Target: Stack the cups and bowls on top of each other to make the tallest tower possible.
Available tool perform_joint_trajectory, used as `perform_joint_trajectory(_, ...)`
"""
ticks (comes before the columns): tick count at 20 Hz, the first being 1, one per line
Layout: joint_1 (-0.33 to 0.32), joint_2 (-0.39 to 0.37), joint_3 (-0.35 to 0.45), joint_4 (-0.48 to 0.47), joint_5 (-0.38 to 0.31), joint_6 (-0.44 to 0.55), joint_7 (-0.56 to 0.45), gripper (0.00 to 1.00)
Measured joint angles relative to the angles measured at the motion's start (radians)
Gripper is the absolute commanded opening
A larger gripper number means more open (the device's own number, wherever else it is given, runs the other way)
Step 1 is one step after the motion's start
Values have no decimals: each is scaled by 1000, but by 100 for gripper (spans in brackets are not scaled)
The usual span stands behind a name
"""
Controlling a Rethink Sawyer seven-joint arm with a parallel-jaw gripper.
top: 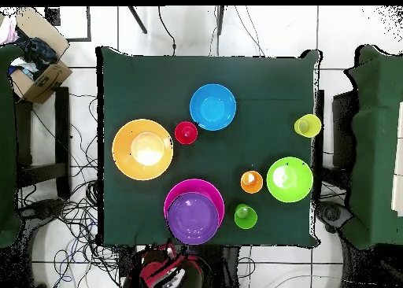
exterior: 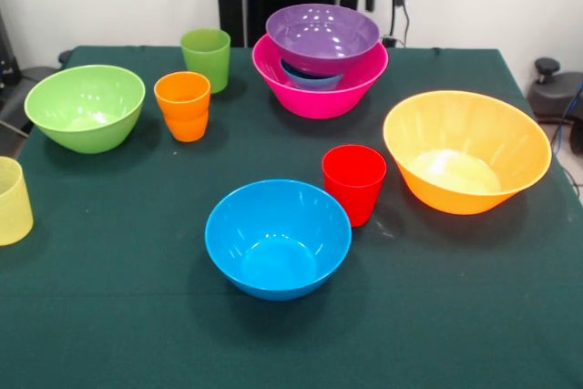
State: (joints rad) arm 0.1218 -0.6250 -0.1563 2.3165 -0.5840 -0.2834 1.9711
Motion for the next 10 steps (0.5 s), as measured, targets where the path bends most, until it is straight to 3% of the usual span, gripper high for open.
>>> perform_joint_trajectory(4,29,108,-56,-66,-3,0,0,100)
perform_joint_trajectory(10,79,172,-103,-82,-2,0,0,100)
